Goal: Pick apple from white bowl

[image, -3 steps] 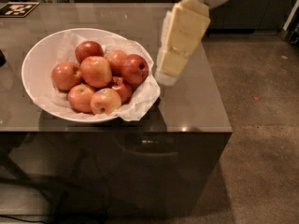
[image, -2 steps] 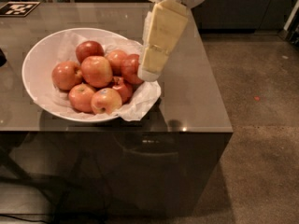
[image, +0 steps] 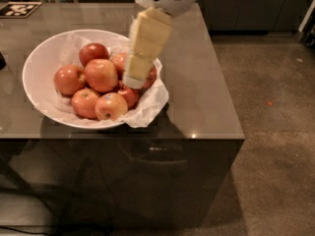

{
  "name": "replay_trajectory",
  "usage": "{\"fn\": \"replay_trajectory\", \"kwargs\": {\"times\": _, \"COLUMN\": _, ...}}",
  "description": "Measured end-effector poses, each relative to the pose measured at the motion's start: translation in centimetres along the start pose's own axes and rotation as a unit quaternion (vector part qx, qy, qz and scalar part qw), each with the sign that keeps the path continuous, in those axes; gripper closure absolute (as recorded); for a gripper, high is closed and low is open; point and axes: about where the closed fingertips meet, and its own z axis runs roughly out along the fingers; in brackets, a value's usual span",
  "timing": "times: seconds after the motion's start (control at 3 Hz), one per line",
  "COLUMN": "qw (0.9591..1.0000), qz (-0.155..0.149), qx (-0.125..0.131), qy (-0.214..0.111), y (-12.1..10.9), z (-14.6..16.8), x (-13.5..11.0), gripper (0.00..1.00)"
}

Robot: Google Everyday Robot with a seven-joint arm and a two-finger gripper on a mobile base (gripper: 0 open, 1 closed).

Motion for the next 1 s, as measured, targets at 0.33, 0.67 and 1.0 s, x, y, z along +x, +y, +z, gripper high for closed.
{"fn": "replay_trajectory", "kwargs": {"times": 0.33, "qw": 0.9998, "qz": -0.003, "qx": -0.018, "qy": -0.010, "y": -0.7, "z": 2.9, "x": -2.8, "gripper": 0.00}}
{"fn": "replay_trajectory", "kwargs": {"times": 0.67, "qw": 0.9978, "qz": -0.008, "qx": -0.061, "qy": -0.024, "y": -0.8, "z": 5.7, "x": -4.7, "gripper": 0.00}}
{"fn": "replay_trajectory", "kwargs": {"times": 1.0, "qw": 0.9977, "qz": -0.008, "qx": -0.063, "qy": -0.024, "y": -0.8, "z": 5.9, "x": -4.7, "gripper": 0.00}}
